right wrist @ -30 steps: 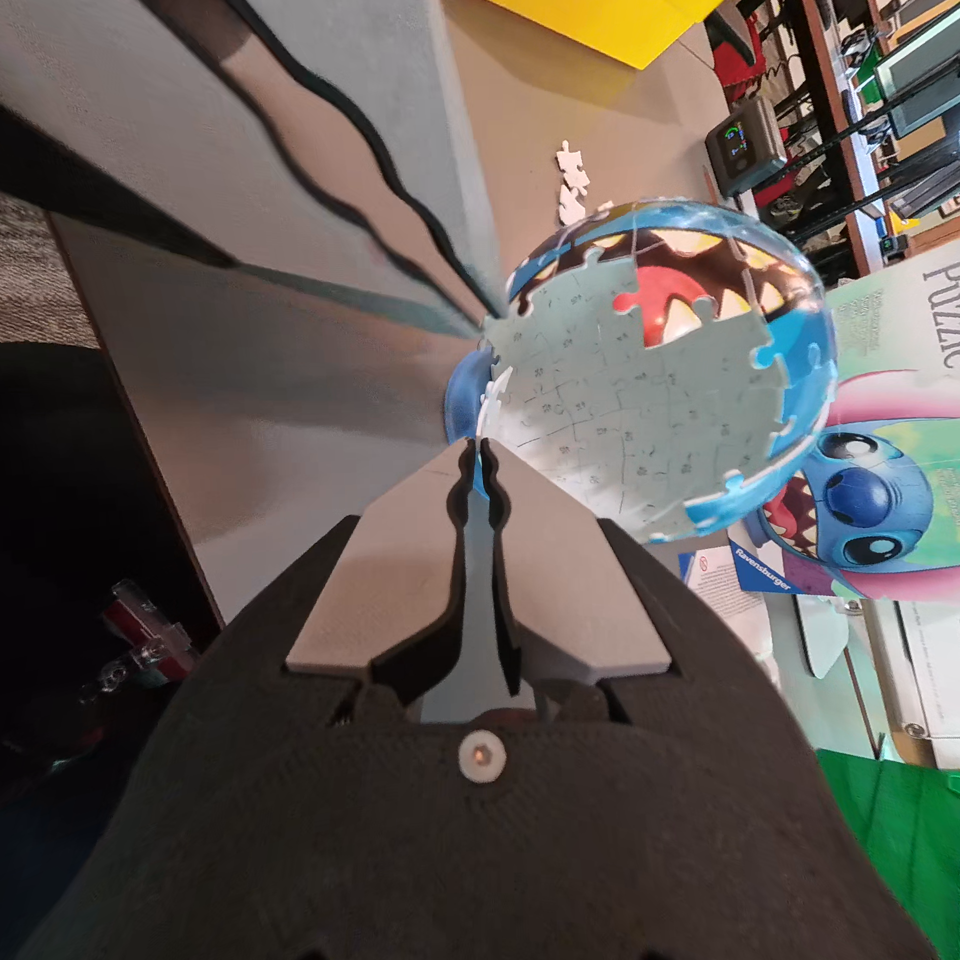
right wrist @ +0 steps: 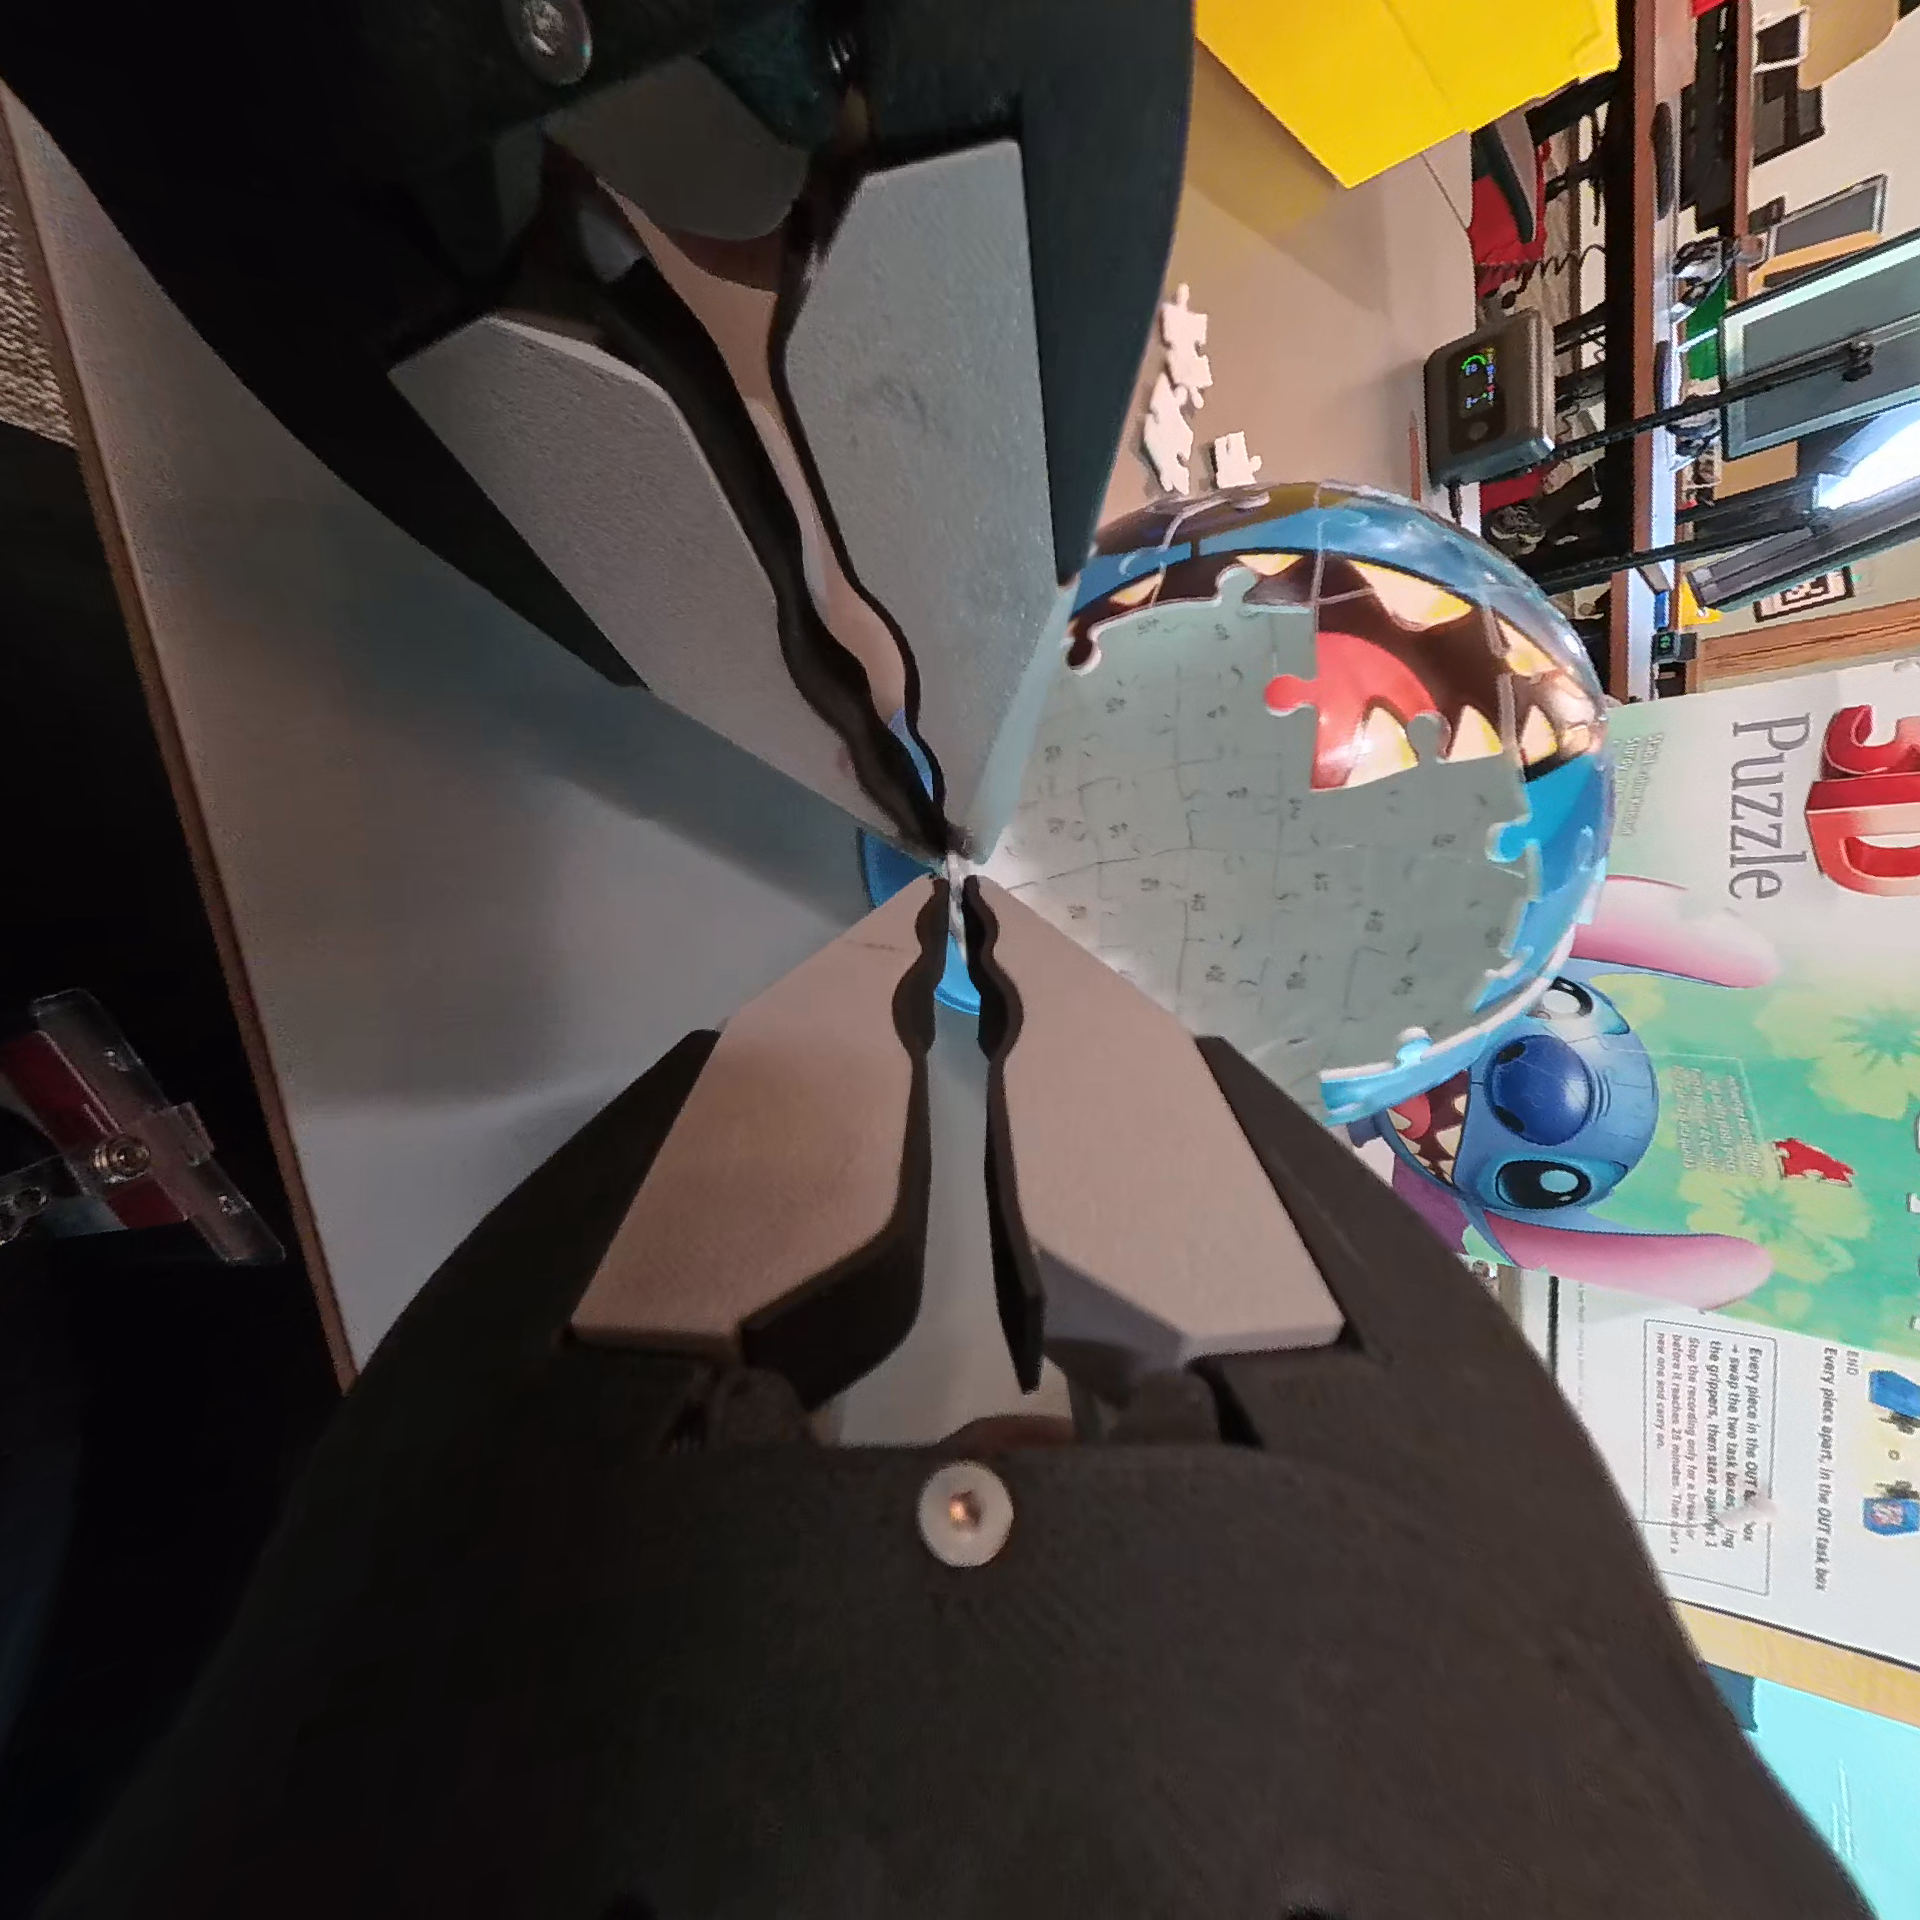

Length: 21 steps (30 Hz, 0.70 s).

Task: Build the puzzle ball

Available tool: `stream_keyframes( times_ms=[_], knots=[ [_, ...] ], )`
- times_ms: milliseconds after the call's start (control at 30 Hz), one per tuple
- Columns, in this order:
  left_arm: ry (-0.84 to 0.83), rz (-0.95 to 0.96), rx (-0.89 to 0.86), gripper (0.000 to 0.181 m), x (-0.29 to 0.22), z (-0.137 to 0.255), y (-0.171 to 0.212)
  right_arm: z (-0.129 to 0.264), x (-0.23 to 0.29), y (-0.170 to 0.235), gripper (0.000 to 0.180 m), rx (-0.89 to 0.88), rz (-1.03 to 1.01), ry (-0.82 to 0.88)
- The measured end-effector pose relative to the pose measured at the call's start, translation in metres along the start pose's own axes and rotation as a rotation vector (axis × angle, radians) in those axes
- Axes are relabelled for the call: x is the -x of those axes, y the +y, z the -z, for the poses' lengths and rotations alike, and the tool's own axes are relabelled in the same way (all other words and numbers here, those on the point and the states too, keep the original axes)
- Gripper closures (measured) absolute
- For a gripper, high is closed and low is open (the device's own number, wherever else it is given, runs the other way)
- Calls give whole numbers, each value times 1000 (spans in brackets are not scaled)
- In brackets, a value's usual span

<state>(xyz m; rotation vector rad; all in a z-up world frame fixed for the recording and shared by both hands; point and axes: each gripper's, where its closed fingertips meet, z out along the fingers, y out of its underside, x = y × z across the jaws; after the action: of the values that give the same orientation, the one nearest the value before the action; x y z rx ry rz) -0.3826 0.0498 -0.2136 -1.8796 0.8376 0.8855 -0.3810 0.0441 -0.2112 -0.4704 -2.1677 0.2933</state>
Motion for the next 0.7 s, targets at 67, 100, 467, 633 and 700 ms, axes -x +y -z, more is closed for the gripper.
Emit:
stream_keyframes(
  times_ms=[67,100,467,633,700],
  knots=[
    [7,10,4,180,0,-2,1,0,-1,0,180,-1,-6,5],
    [9,8,10,180,-1,-2,3,0,0,1,178,-3,-12,-2],
    [91,18,-53,181,-4,0,2,1,-5,16,164,-24,162,6],
    [104,59,-92,181,-1,0,-2,-6,-4,10,179,-31,267,17],
    [109,85,-89,181,0,0,1,-8,-5,9,180,-24,292,25]
  ],
)
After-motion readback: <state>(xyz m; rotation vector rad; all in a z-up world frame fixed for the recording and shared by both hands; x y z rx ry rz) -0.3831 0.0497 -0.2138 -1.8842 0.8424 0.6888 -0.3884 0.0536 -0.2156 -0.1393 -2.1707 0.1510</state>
